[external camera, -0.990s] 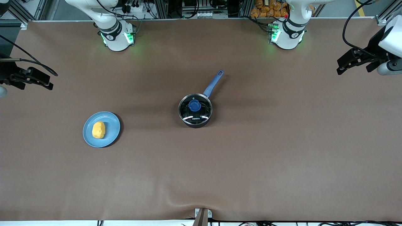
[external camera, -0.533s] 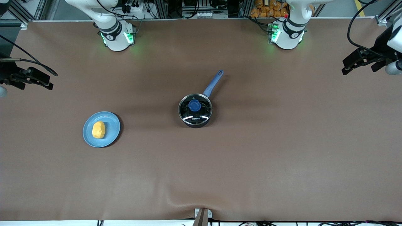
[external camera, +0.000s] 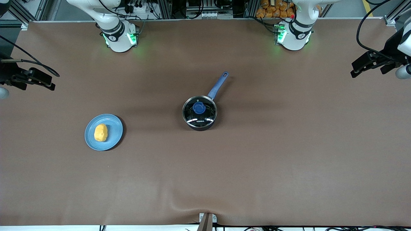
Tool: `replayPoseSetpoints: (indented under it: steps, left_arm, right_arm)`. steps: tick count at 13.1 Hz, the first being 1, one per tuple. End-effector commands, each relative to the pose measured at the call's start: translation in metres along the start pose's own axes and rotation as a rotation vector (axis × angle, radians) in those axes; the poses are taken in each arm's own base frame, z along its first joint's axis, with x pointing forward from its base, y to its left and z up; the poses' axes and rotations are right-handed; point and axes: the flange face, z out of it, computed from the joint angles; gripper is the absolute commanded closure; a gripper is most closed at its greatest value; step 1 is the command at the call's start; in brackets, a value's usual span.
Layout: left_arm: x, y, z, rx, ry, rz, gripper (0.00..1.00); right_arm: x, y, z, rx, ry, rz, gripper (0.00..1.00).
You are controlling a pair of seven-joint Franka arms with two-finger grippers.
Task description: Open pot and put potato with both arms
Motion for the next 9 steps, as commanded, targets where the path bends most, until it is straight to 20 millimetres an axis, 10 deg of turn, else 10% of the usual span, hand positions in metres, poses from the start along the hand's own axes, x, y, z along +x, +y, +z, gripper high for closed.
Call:
replayPoseSetpoints:
  steps: [1,9]
  left_arm:
    - [0.004,-0.001,-0.001,0.001,-0.012,0.001,0.0]
    - [0.001,0.012,-0.002,0.0,-0.01,0.026,0.0]
  right_arm:
    - [-0.003,-0.002,0.004,0.004,-0.019,-0.004,0.0]
    - [-0.005,0.005,0.075,-0.001,0.062,-0.045,0.0]
